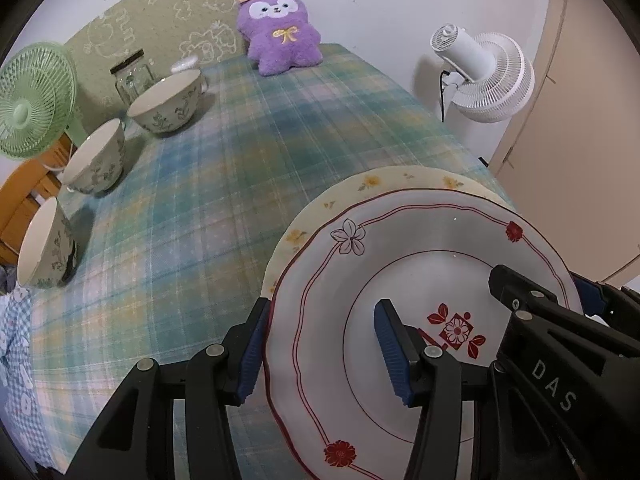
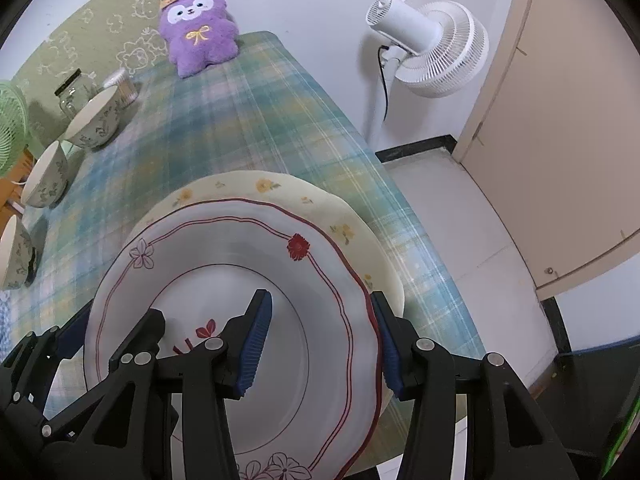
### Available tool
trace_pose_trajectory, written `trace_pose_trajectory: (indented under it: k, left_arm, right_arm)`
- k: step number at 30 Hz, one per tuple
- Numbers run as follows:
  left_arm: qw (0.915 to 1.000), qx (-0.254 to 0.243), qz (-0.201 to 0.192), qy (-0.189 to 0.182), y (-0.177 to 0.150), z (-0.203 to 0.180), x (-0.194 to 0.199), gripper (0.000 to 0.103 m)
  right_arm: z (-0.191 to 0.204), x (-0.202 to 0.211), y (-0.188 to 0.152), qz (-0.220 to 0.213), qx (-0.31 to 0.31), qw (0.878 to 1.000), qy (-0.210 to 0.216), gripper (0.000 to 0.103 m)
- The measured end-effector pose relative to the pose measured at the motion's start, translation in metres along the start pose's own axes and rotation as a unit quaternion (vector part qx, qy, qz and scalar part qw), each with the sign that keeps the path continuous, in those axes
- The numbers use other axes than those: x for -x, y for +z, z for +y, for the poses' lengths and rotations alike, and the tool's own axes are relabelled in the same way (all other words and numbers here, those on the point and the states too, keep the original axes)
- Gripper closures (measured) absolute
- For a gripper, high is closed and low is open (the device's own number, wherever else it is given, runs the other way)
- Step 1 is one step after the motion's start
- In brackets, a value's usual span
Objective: Organize plates and bowls
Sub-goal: 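Lower the red-rimmed plate onto the stack and open both grippers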
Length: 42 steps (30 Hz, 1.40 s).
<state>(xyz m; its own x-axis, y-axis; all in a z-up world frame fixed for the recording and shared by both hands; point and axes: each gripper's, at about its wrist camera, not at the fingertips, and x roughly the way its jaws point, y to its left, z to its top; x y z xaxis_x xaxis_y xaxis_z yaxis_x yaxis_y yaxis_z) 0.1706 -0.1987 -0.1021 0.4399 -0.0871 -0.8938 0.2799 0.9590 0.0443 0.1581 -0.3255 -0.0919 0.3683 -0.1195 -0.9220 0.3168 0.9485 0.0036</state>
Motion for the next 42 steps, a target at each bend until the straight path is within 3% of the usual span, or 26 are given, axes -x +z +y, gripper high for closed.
trace_pose_trajectory:
  k: [24, 33, 42]
  left_arm:
    - [0.9993, -0.011, -0.002, 0.035, 0.014, -0.017, -0.013, 0.05]
    - [0.9995, -0.019, 0.003, 0.024, 0.015, -0.021, -0.014, 0.046]
    - [0.9995, 0.007, 0.032, 0.005, 0.014, -0.013, -0.01, 0.037]
  right_arm:
    - [0.006, -0.016, 0.019, -0.003, 0.042, 0.998, -0.052, 0.048]
    - [0.003, -0.017, 0.02, 0.013, 0.059, 0.997, -0.041, 0.047]
    - [0.004, -0.014, 0.023, 0.039, 0.099, 0.994, 0.007, 0.046]
